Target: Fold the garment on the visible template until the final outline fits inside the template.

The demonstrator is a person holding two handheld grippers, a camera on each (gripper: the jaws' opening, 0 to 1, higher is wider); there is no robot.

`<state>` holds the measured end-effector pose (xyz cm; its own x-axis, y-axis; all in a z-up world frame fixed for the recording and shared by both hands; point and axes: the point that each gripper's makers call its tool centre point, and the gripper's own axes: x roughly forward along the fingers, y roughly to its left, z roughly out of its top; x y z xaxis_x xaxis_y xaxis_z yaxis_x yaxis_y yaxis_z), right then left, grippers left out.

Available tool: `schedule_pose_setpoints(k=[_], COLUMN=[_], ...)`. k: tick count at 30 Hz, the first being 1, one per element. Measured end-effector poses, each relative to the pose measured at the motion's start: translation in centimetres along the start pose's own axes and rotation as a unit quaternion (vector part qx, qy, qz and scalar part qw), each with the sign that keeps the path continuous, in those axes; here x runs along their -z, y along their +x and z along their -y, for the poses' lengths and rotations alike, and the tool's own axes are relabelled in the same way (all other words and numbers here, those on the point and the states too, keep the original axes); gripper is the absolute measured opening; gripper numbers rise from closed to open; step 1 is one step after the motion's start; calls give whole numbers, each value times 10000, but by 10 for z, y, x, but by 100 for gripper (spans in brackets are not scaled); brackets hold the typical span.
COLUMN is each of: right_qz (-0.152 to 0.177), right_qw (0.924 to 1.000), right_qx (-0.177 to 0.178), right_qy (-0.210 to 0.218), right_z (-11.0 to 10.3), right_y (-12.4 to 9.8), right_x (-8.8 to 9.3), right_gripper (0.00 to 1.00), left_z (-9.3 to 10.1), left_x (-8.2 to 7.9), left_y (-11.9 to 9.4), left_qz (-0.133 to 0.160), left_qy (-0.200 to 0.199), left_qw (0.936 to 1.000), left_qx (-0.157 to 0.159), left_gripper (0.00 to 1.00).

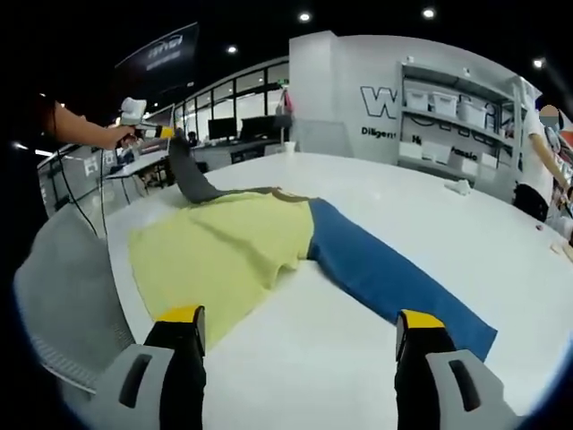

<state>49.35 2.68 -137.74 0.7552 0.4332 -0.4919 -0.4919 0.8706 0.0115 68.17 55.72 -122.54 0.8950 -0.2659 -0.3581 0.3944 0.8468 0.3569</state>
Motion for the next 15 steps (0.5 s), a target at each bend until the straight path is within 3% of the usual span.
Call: schedule_pose_setpoints(k=[7, 15], right_qz=[-4, -22], right_qw=[10000, 10000], right_qx=[-14, 24], right_qy=[-21, -3], right_z=[1, 2], right_y=[1, -1], right_x=[-3, -1], right_gripper=[86, 86], left_z=[-14, -14], left_x=[6, 17], left_y=[7, 17], left_qz=[-138, -259], left_qy=[125, 238], left_qw=[9998, 9994], left_qx=[-52, 12], left_gripper=[5, 5])
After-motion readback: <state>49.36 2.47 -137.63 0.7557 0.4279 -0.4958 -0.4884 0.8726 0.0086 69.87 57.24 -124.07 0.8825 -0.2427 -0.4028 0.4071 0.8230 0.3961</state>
